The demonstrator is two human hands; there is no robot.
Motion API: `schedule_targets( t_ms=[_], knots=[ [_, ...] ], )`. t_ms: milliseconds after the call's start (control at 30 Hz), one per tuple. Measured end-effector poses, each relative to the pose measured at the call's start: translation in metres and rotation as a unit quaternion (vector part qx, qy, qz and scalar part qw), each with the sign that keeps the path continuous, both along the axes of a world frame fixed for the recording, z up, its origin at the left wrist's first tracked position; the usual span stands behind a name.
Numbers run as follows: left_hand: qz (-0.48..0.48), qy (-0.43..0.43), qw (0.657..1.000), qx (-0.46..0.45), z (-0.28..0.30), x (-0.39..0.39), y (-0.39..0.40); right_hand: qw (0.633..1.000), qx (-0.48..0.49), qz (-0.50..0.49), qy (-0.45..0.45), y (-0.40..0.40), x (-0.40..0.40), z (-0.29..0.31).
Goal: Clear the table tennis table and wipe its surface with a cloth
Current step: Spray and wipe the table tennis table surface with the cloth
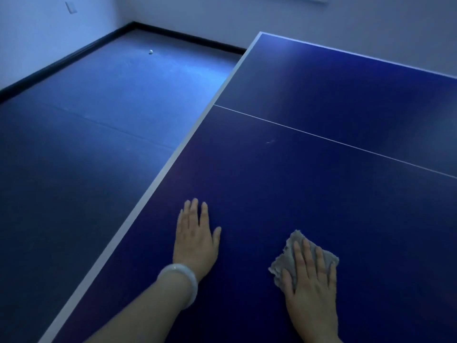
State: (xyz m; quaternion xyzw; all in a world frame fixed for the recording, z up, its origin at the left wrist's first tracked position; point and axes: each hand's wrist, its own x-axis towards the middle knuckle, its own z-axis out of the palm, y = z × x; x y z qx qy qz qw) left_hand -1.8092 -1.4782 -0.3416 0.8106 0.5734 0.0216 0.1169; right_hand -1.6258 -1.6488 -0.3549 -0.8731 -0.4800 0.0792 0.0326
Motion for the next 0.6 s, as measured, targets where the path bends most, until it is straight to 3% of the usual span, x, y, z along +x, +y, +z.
schedule_targets(
  t_ms=[67,133,267,333,367,433,533,600],
  knots=[
    [0.006,0.014,1.0,-0.009,-0.003,0.003,0.036,0.993,-0.007,-0.115,0.017,0.021,-0.012,-0.001],
    [0.009,0.03,0.999,-0.022,-0.009,0.01,0.06,0.991,-0.008,-0.129,0.028,0.045,-0.028,-0.001],
    [0.023,0.042,0.999,0.021,-0.021,0.02,0.07,0.994,0.038,0.1,0.027,0.061,-0.026,-0.005],
    [0.022,0.044,0.998,0.031,-0.025,0.019,0.069,0.99,0.035,0.138,0.022,0.063,0.01,-0.005],
    [0.022,0.042,0.998,0.036,-0.026,0.018,0.068,0.995,0.024,0.099,0.023,0.063,0.033,-0.005],
    [0.024,0.037,0.998,0.042,-0.026,0.018,0.069,0.997,0.005,-0.071,0.025,0.065,0.079,-0.004],
    [0.025,0.035,0.998,0.036,-0.025,0.019,0.069,0.956,0.01,-0.288,0.043,0.085,0.114,0.002],
    [0.019,0.04,0.999,0.03,-0.024,0.019,0.068,0.965,-0.002,-0.256,0.051,0.114,0.103,0.003]
  ],
)
